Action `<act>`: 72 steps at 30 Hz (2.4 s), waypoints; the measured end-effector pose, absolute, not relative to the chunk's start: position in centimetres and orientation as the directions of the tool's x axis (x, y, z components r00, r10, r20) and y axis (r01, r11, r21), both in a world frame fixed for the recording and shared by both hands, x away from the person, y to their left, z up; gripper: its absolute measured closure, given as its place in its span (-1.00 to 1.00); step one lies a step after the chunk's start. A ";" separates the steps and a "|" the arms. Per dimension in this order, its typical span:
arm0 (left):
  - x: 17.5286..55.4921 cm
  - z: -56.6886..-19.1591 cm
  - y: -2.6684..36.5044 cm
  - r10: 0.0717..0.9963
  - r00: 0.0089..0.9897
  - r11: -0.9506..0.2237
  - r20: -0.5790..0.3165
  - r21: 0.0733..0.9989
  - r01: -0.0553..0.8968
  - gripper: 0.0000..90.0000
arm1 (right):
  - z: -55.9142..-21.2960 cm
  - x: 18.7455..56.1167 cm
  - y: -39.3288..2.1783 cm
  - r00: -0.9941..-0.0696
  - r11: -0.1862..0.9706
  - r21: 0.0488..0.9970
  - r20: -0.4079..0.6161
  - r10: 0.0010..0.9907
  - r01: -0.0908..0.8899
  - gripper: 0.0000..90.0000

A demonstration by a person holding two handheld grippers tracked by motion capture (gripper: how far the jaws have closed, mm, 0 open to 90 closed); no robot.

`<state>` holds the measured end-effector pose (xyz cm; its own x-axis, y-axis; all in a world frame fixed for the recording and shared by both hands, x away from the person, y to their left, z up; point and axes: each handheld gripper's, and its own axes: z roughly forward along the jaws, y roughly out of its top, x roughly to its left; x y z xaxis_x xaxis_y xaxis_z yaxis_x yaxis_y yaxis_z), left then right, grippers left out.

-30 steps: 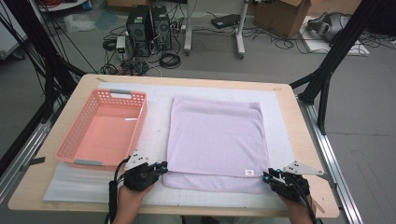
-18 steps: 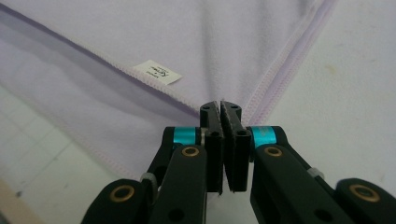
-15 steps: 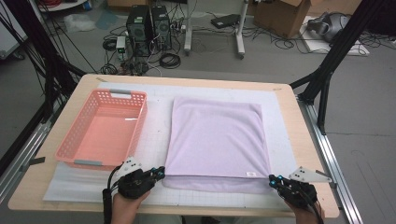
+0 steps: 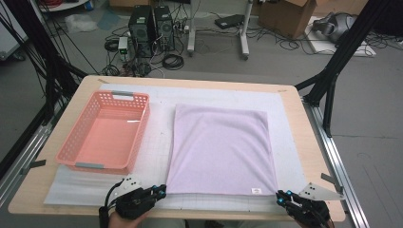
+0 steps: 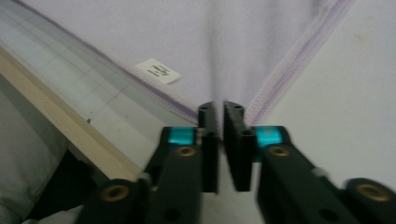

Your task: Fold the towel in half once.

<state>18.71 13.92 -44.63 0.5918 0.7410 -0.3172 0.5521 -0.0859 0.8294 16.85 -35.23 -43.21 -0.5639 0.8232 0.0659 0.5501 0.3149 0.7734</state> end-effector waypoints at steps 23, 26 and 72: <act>23.4 -44.1 13.0 0.772 0.563 -0.061 -0.295 0.848 0.527 0.31 | -45.0 23.2 -34.6 -0.436 0.193 0.763 0.127 0.891 0.617 0.88; 24.2 -44.0 13.0 0.776 0.559 -0.061 -0.294 0.846 0.530 0.32 | -44.4 22.8 -34.8 -0.433 0.228 0.747 0.089 0.897 0.625 0.93; 32.6 -45.0 11.6 0.861 0.482 -0.162 -0.161 0.812 0.561 0.68 | -43.8 29.3 -35.5 -0.384 0.144 0.795 0.118 0.916 0.589 0.41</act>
<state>32.57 11.58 -44.97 0.4822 0.8611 -0.1613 0.5609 -0.1620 0.8119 29.27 -35.54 -43.78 -0.3836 0.9160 0.1176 0.5886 0.1444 0.7955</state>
